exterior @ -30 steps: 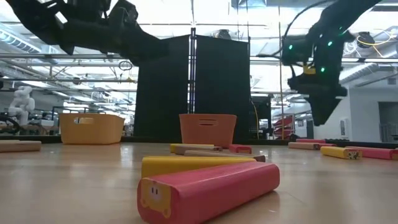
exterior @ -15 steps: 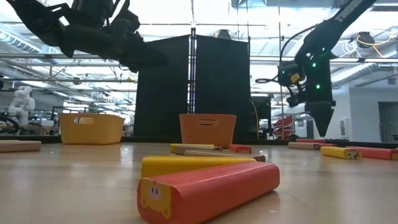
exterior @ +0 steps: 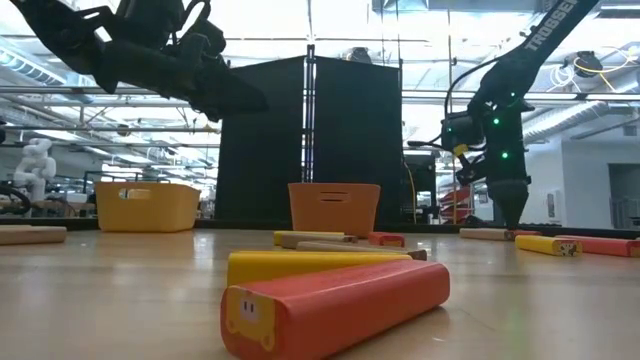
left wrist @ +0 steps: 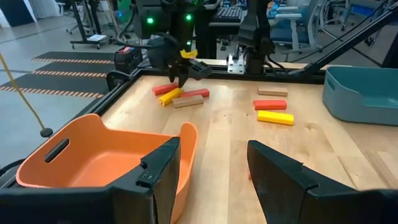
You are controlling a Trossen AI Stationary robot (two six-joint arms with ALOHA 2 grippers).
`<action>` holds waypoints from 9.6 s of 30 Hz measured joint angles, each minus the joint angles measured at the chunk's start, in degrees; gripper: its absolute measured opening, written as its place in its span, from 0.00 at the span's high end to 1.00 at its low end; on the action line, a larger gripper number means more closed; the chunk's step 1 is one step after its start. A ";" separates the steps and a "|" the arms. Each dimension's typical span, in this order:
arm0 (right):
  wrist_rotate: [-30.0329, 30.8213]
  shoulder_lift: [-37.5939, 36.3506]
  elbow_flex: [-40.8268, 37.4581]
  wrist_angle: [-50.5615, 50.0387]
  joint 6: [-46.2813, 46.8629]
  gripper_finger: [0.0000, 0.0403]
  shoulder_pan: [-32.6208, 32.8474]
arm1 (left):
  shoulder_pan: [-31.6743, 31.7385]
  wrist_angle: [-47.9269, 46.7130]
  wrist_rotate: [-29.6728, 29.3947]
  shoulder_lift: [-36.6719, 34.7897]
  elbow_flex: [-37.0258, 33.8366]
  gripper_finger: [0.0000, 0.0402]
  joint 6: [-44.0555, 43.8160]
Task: Sort blocks
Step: Put the orange block into the orange bin
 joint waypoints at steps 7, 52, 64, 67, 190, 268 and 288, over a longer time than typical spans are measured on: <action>4.50 0.00 0.01 0.09 5.37 0.65 0.02 | 0.00 -0.05 -0.20 0.00 0.00 0.54 0.00; -10.10 -11.67 -0.03 -5.24 16.11 0.88 -0.26 | 0.00 -0.14 -0.20 0.00 0.00 0.54 -0.02; -4.61 -16.44 0.10 -6.29 27.75 0.94 2.45 | -0.06 -0.03 -0.20 0.00 0.00 0.54 -0.07; -6.16 -13.21 0.10 -6.47 29.14 0.86 1.55 | -0.13 -0.03 -0.20 0.00 0.02 0.54 -0.09; -4.69 8.12 27.85 -23.76 33.07 0.65 8.31 | -0.19 -11.43 -1.49 0.00 0.02 0.54 -1.59; -7.45 -14.69 -0.84 -4.69 95.22 0.36 49.76 | -1.31 -2.61 -1.47 0.00 0.00 0.54 -3.10; -9.44 -11.40 -9.22 -8.21 106.60 0.36 60.64 | -2.43 -2.56 -1.44 0.00 0.00 0.54 -3.01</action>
